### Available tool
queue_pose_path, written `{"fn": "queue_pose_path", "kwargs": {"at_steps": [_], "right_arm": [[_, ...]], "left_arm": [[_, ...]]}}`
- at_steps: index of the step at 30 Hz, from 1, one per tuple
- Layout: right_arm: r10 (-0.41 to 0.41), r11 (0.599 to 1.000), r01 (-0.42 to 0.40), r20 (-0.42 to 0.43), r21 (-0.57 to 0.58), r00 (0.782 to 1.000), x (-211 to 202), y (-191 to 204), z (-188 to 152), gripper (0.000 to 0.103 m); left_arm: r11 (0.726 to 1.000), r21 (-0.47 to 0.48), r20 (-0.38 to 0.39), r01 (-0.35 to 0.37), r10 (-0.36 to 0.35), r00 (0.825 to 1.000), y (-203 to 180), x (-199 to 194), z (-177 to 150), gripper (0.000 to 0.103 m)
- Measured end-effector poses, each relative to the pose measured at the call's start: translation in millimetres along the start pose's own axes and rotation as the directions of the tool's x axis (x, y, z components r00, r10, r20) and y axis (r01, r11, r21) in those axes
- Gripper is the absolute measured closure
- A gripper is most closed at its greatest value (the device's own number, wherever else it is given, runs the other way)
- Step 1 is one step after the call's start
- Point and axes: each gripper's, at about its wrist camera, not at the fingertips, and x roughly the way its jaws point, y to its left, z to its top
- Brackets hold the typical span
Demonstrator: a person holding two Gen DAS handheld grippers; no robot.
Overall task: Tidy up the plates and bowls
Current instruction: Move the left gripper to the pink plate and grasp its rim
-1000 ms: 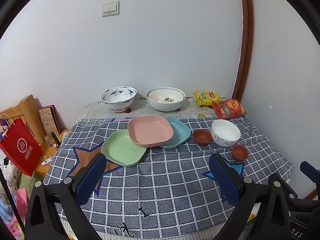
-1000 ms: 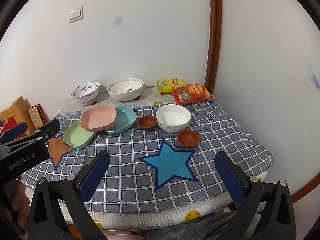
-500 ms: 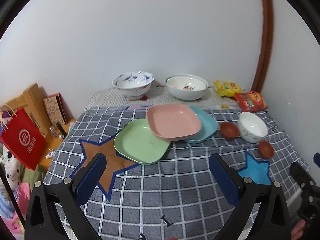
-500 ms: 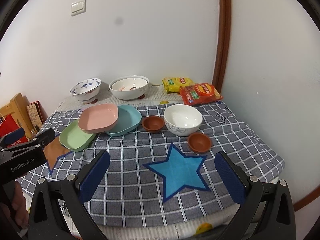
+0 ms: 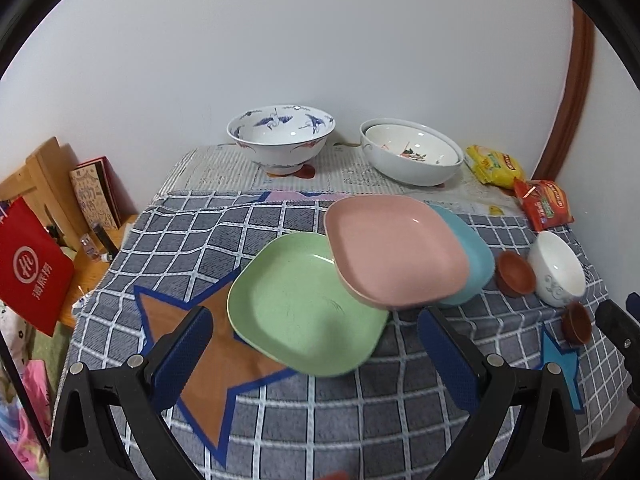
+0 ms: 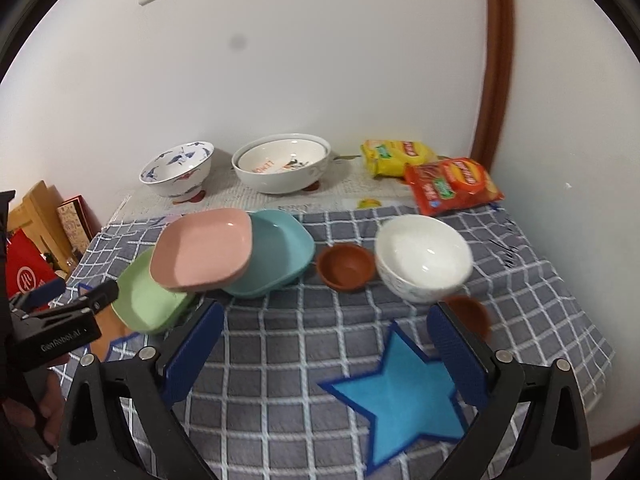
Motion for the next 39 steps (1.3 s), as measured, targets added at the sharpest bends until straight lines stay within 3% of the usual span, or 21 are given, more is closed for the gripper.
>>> {"fn": "queue_pose_path", "kwargs": {"at_steps": [7,24,28,32,35,39], "right_arm": [[0.065,0.998,-0.065,-0.029,-0.006,0.997,43,19,18,0.011],[0.200,0.978,-0.197,-0.057,0.066,0.978,119,29,23,0.026],[0.233,0.970,-0.230,-0.041,0.078,0.972,130,30,20,0.027],[0.235,0.970,-0.231,-0.043,0.075,0.971,140,34,18,0.035],[0.249,0.967,-0.246,-0.035,0.069,0.968,146,37,18,0.037],[0.229,0.973,-0.227,-0.025,0.045,0.973,152,43,13,0.049]], "left_arm": [[0.999,0.006,-0.006,0.037,-0.037,0.999,4,30,20,0.001],[0.999,0.018,-0.017,0.031,-0.030,0.999,-8,92,50,0.009],[0.999,0.006,-0.025,0.042,-0.042,0.999,-10,103,50,0.015],[0.999,0.012,-0.033,0.051,-0.051,0.998,-12,111,49,0.028],[0.998,0.023,-0.037,0.059,-0.058,0.998,-13,114,45,0.030],[0.998,0.030,-0.056,0.063,-0.062,0.997,-16,119,39,0.038]]}}
